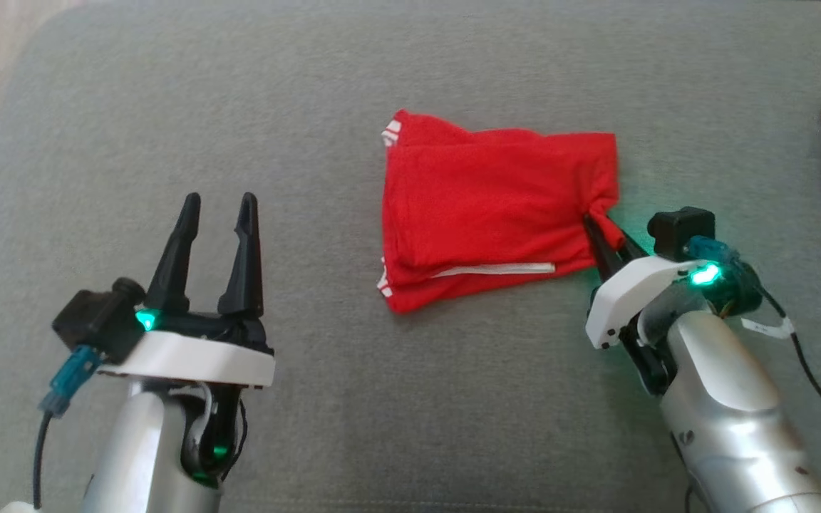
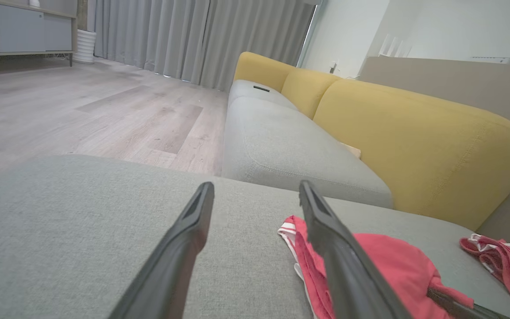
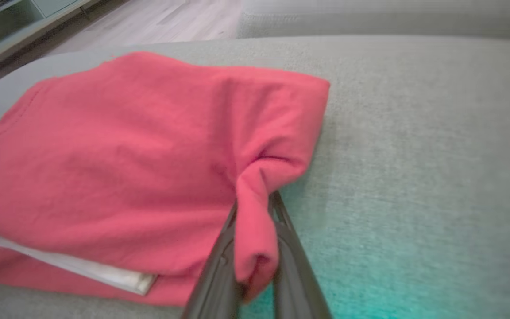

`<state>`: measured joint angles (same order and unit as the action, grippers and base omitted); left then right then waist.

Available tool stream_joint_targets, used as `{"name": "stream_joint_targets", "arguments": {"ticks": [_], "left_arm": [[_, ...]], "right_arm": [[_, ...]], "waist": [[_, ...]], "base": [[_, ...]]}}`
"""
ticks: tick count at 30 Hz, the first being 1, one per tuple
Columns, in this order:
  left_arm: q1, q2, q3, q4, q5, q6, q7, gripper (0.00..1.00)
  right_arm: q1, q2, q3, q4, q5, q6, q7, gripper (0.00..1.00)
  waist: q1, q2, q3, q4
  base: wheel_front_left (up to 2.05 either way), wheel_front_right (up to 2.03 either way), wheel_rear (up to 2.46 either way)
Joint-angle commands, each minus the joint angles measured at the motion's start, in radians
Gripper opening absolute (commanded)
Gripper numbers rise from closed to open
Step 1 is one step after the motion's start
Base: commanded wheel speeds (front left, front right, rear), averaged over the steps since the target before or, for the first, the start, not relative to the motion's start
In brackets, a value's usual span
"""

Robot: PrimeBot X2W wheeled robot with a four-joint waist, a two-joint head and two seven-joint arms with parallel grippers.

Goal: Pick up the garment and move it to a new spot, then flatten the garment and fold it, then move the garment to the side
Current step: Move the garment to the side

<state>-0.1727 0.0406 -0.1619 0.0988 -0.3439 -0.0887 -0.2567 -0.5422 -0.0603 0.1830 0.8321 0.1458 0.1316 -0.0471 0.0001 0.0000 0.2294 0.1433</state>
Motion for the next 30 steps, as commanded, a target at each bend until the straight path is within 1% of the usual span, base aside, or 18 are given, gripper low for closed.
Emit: {"name": "stream_joint_targets", "arguments": {"ticks": [1,4,5,9,13,18,21,24,30], "left_arm": [[-0.036,0.010,0.037,-0.031,0.009,-0.002,-0.005,1.00],[-0.033,0.010,0.039,-0.034,0.012,-0.004,-0.005,1.00],[-0.033,0.010,0.039,-0.039,0.014,-0.006,-0.005,1.00],[-0.037,0.010,0.039,-0.048,0.018,-0.007,-0.005,1.00],[-0.044,0.010,0.035,-0.051,0.022,-0.010,-0.005,1.00],[-0.053,0.010,0.029,-0.047,0.025,-0.014,-0.005,1.00],[-0.058,0.010,0.028,-0.046,0.027,-0.017,-0.005,1.00],[-0.067,0.010,0.028,-0.045,0.029,-0.021,-0.005,1.00],[-0.087,0.010,0.028,-0.044,0.034,-0.027,-0.005,1.00]], "right_arm": [[-0.031,0.000,0.015,-0.024,-0.020,-0.001,-0.023,0.00],[-0.051,-0.027,0.024,-0.043,-0.076,-0.001,-0.056,0.00],[-0.064,-0.055,0.035,-0.065,-0.106,-0.001,-0.068,0.00],[-0.091,-0.127,0.080,-0.128,-0.149,-0.001,-0.072,0.00],[-0.121,-0.223,0.125,-0.197,-0.152,-0.001,-0.042,0.00],[-0.153,-0.359,0.152,-0.258,-0.129,-0.001,0.019,0.00],[-0.166,-0.438,0.143,-0.277,-0.111,-0.001,0.053,0.00],[-0.175,-0.513,0.114,-0.271,-0.102,-0.001,0.078,0.00],[-0.174,-0.613,0.023,-0.200,-0.129,-0.001,0.123,0.00]], "waist": [[-0.0001,0.0000,-0.011,-0.022],[-0.0001,0.0000,-0.022,-0.056],[-0.0001,0.0000,-0.027,-0.079],[-0.0001,0.0000,-0.027,-0.125],[-0.0001,0.0000,-0.017,-0.159],[-0.0001,0.0000,0.005,-0.179],[-0.0001,0.0000,0.020,-0.182],[-0.0001,0.0000,0.038,-0.178],[-0.0001,0.0000,0.076,-0.159]], "base": [[0.00,0.00,0.00],[0.00,0.00,0.00],[0.00,0.00,0.00],[0.00,0.00,0.00],[0.00,0.00,0.00],[0.00,0.00,0.00],[0.00,0.00,0.00],[0.00,0.00,0.00],[0.00,0.00,0.00]]}}
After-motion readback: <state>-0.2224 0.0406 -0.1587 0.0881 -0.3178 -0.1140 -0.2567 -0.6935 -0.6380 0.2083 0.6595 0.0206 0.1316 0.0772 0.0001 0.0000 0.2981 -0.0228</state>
